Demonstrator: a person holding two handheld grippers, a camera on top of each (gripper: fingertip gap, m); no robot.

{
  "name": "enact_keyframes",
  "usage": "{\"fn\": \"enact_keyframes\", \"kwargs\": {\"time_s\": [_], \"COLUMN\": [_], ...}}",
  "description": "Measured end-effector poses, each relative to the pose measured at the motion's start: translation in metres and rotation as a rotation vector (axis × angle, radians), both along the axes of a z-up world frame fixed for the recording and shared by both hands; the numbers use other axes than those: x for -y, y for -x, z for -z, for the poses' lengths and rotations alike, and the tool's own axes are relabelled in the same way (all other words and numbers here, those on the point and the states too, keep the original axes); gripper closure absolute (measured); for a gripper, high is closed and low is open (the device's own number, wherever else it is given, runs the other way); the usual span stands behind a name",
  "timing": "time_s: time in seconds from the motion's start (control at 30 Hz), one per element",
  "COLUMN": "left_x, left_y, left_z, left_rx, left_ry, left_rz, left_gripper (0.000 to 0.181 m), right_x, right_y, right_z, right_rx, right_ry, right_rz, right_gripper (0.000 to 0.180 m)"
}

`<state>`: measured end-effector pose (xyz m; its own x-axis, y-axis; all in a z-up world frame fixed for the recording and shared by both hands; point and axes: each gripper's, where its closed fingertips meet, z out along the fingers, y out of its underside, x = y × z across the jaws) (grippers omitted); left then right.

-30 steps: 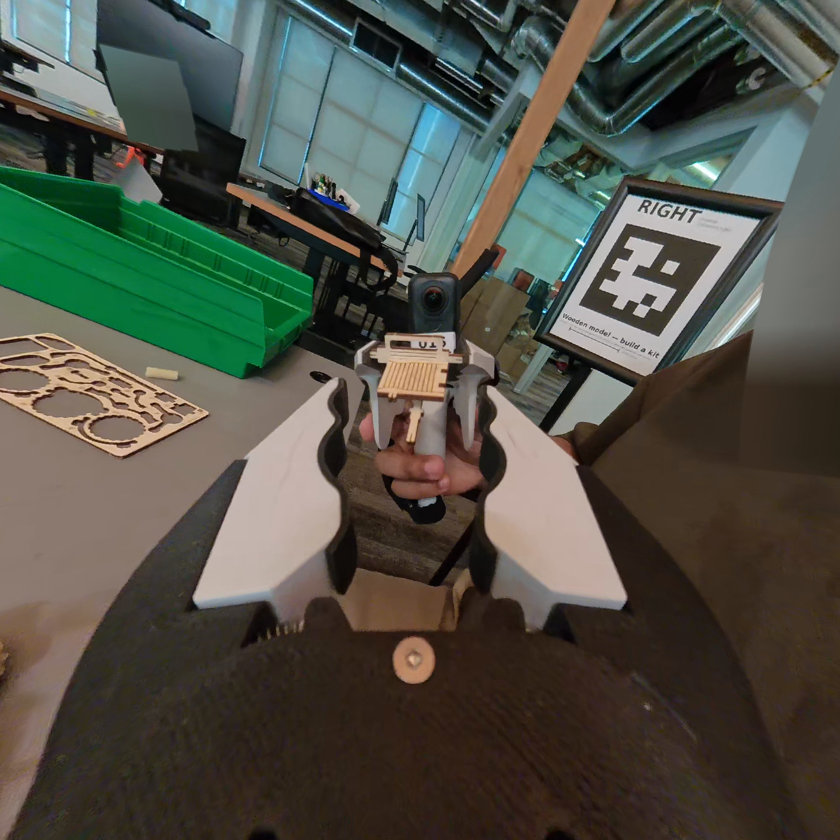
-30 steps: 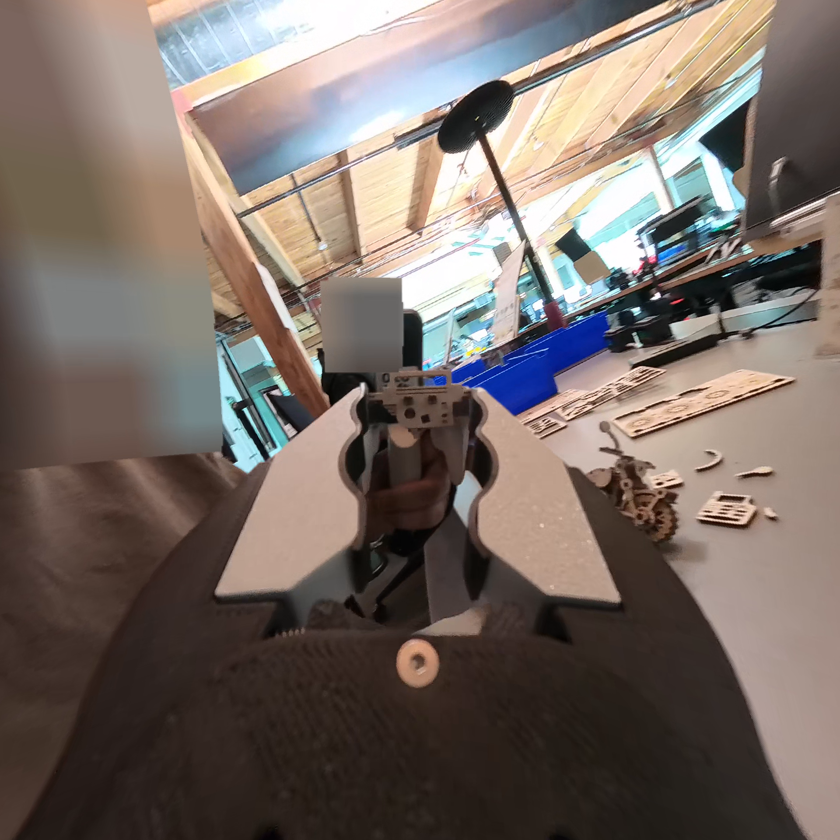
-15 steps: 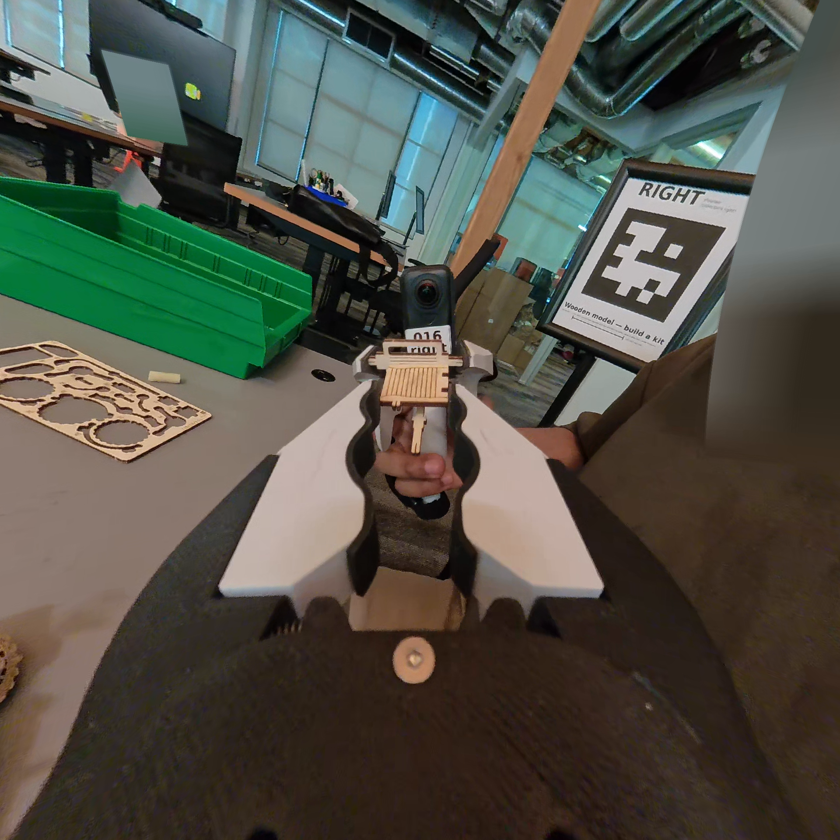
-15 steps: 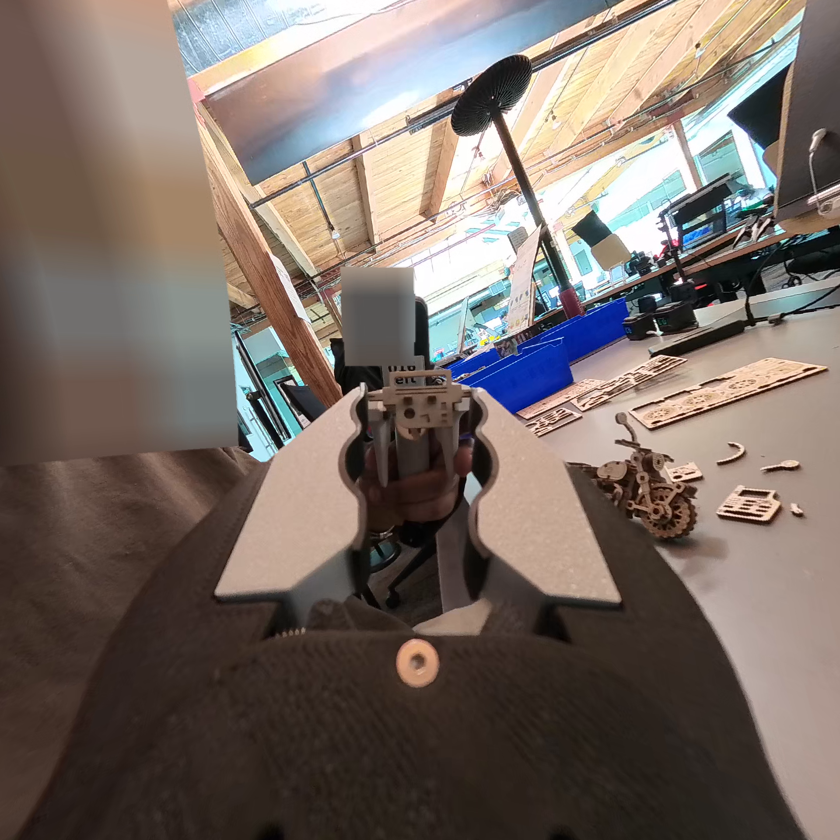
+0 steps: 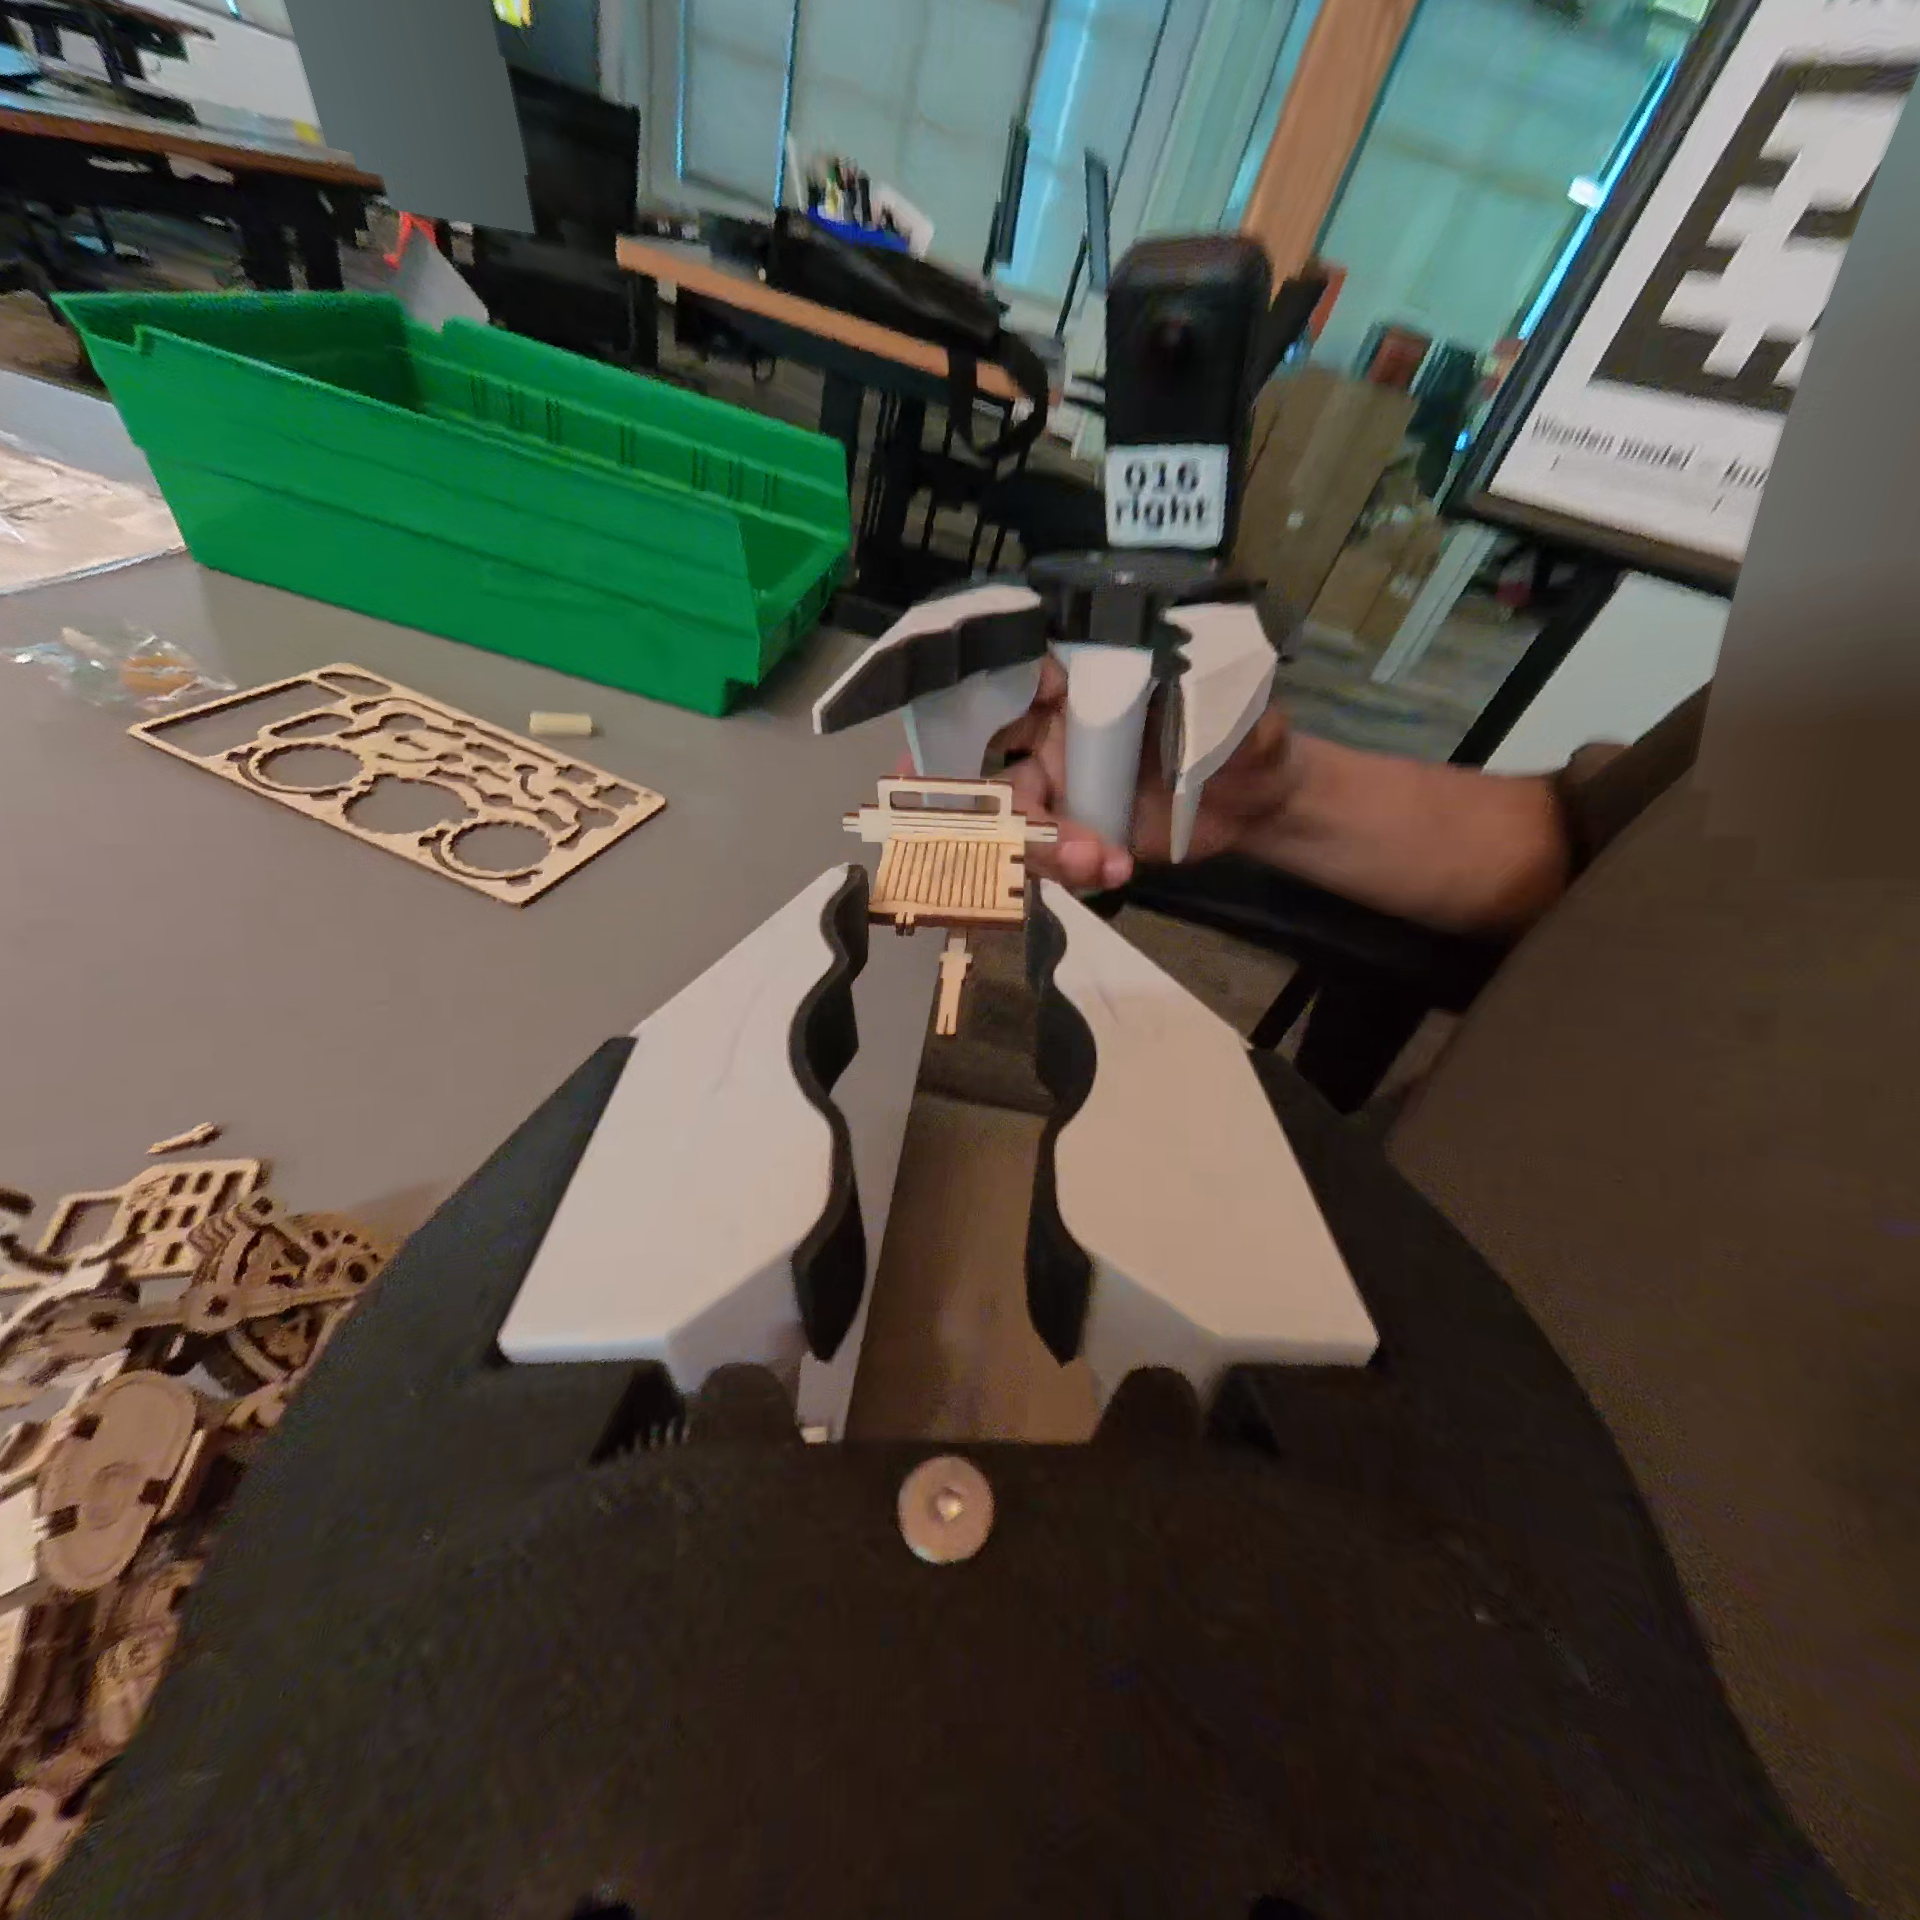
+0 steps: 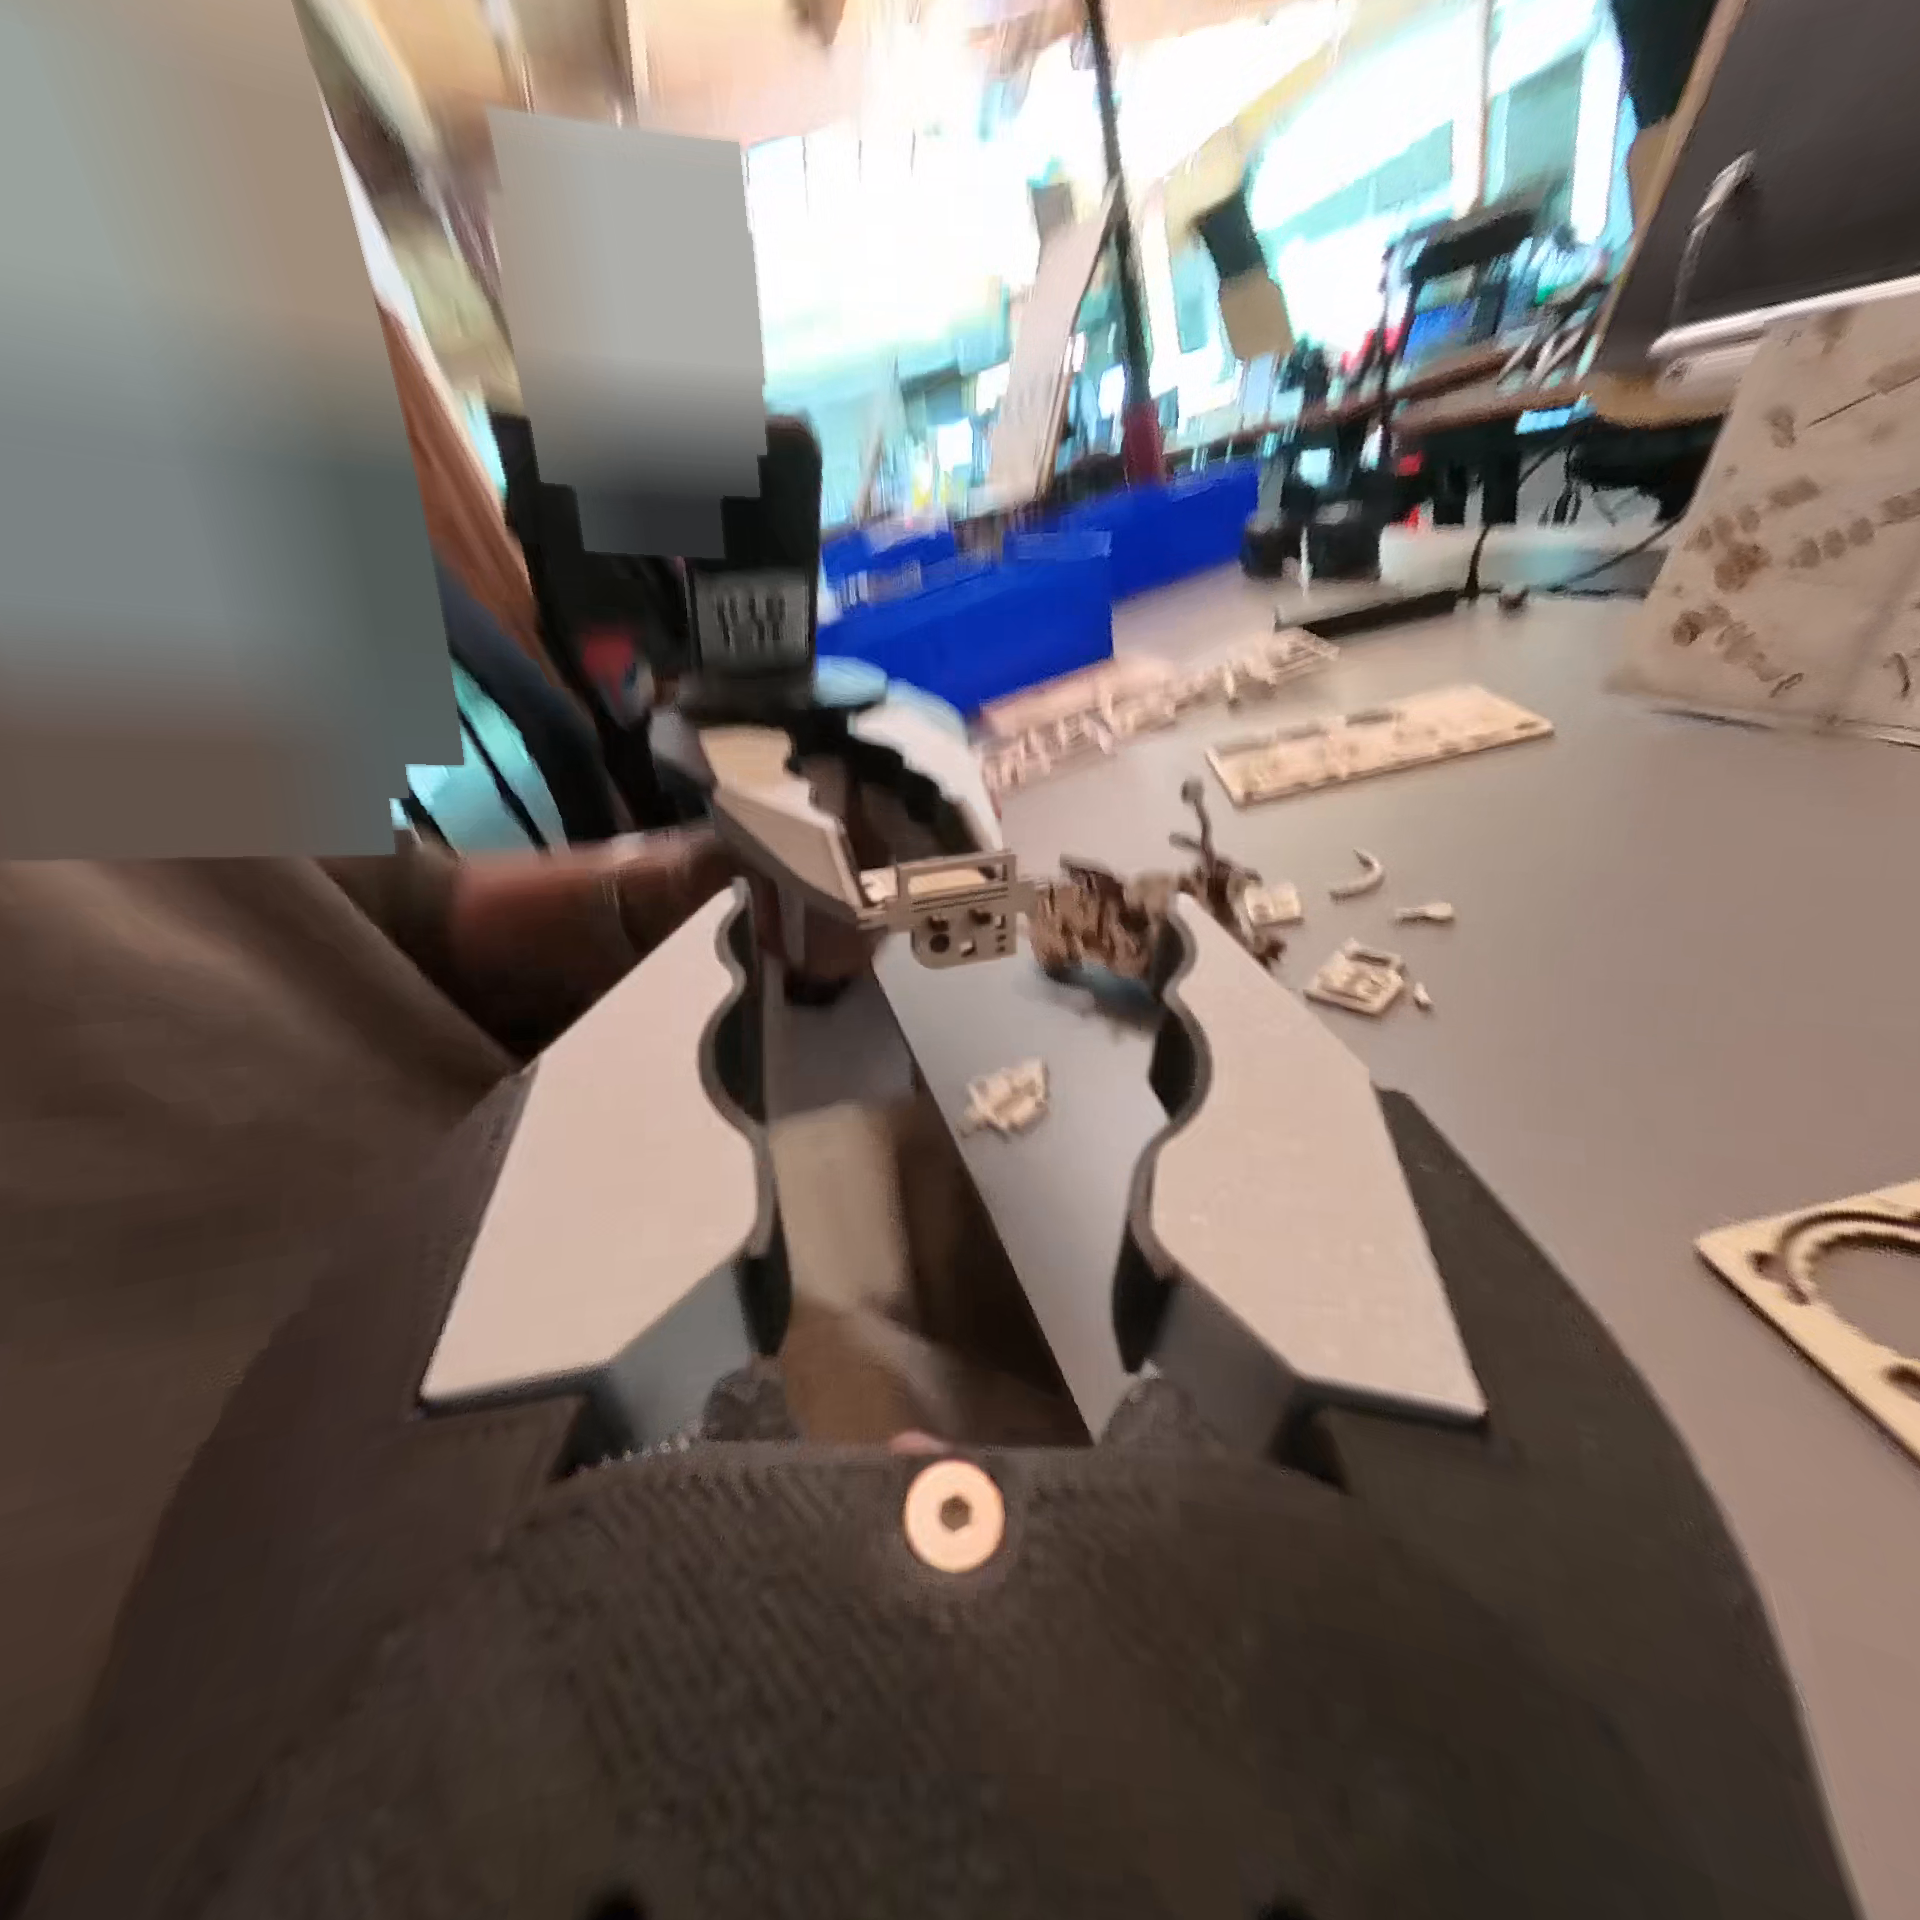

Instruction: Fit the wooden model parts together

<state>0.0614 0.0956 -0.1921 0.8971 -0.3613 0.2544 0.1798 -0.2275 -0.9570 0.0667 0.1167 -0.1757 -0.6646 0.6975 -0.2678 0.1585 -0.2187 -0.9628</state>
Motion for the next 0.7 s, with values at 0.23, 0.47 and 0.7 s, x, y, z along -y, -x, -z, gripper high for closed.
{"fn": "enact_keyframes", "kwargs": {"time_s": [0.23,0.47,0.7], "left_x": [0.005,0.007,0.007], "left_y": [-0.011,-0.022,-0.027], "left_z": [0.014,0.011,0.01], "left_rx": [-0.108,-0.096,-0.112], "left_ry": [0.044,0.028,0.025], "left_rz": [0.073,0.122,0.132], "left_gripper": [0.153,0.152,0.153], "right_x": [0.022,0.022,0.025], "right_y": [-0.012,-0.012,-0.014], "right_z": [0.027,0.026,0.022], "right_rx": [0.025,0.036,0.03], "right_ry": [-0.222,-0.168,-0.152], "right_rz": [-0.108,-0.132,-0.15], "right_gripper": [0.111,0.119,0.128]}}
